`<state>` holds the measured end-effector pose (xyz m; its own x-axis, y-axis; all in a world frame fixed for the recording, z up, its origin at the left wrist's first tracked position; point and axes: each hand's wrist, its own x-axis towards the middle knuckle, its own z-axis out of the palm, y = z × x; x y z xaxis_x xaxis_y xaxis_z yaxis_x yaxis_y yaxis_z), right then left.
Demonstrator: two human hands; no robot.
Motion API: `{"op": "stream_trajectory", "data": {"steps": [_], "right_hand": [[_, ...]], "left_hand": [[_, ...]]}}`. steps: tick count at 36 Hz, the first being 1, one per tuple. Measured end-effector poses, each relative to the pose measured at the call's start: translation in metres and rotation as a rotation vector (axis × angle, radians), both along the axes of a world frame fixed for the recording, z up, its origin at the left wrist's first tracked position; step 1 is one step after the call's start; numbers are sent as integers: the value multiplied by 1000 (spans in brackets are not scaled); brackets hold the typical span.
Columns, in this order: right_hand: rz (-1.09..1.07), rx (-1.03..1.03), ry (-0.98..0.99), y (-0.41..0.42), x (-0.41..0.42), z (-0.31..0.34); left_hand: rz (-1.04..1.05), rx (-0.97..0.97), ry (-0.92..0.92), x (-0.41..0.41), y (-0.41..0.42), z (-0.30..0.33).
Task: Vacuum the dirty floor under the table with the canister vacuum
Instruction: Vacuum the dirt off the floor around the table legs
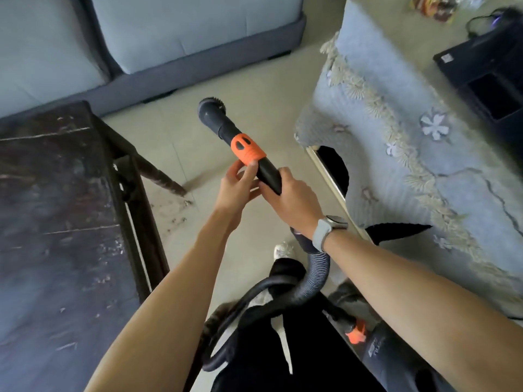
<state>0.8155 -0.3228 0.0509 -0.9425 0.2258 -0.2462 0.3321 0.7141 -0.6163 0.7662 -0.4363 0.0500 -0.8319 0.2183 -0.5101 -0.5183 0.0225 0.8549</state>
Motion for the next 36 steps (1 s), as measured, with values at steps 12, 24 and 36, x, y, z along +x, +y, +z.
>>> {"op": "stream_trajectory", "data": {"steps": [12,24,36], "right_hand": [[-100,25,66,67,-101,-18],[-144,124,89,78,-186,-24],[-67,218,113,77,-251,-36]], "left_hand": [[129,-46,-102,-67,53,-18],[283,-137,-157,-107,37,-38],[295,-163,-235,-158,10,-47]]}}
